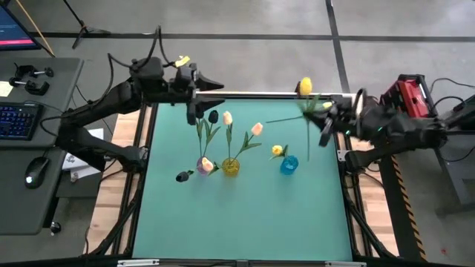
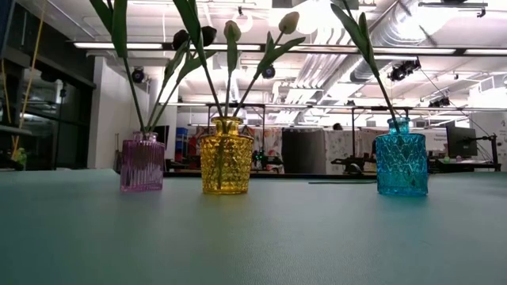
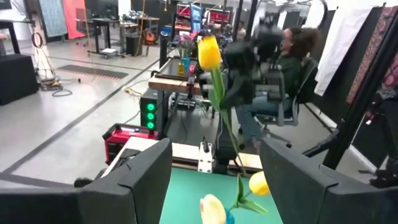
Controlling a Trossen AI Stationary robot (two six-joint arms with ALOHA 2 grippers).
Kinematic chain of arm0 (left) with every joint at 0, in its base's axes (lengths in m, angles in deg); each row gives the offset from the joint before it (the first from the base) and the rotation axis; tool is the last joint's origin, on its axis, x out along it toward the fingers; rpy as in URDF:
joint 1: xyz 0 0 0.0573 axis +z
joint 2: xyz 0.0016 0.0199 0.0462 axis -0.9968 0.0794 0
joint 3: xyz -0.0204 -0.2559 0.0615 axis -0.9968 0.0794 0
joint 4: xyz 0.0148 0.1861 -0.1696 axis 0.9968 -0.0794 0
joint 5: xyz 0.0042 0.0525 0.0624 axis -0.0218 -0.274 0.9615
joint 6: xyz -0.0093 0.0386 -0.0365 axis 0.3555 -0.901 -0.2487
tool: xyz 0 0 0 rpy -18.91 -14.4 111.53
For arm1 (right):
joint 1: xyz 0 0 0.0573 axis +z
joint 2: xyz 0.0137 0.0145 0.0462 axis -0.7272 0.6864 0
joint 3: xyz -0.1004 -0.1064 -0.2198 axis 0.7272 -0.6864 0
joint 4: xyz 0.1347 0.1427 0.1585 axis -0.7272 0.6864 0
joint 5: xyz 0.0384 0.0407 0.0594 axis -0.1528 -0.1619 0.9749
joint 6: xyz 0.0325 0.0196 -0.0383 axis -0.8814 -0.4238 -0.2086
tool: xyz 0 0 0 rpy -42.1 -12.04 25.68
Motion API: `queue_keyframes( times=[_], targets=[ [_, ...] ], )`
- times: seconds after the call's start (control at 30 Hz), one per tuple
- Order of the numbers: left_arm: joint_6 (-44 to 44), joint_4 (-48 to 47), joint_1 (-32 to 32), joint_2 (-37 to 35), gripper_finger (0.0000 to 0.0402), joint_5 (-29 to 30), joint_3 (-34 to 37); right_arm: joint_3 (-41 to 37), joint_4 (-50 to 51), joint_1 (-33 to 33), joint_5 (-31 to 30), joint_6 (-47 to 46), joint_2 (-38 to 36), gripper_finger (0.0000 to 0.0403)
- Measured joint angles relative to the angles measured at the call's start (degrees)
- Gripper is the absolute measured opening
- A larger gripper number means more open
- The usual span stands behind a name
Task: Sort flowers into vase by color
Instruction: Put the left yellow tulip into the blue vase
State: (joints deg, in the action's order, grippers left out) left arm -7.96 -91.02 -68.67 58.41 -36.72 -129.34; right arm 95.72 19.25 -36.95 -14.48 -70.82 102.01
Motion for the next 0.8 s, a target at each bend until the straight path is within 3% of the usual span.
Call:
queue_keyframes(
  times=[0.17,0.37,0.5,0.8],
  targets=[
    [3.15,5.84,0.00,-4.56,0.0231,0.09,8.30,-16.42,-15.76,2.35,-2.51,0.20,-3.68,0.0000],
    [7.85,15.14,0.00,-8.62,0.0231,1.73,16.23,-27.81,-34.13,2.31,-5.67,5.49,-5.51,0.0000],
    [9.31,15.28,0.00,-9.89,0.0231,3.55,17.69,-30.44,-36.49,2.31,-9.38,7.91,-5.69,0.0000],
    [9.36,15.93,0.00,-10.85,0.0231,4.61,17.66,-30.66,-34.76,2.31,-11.13,10.57,-5.65,0.0000]
  ],
)
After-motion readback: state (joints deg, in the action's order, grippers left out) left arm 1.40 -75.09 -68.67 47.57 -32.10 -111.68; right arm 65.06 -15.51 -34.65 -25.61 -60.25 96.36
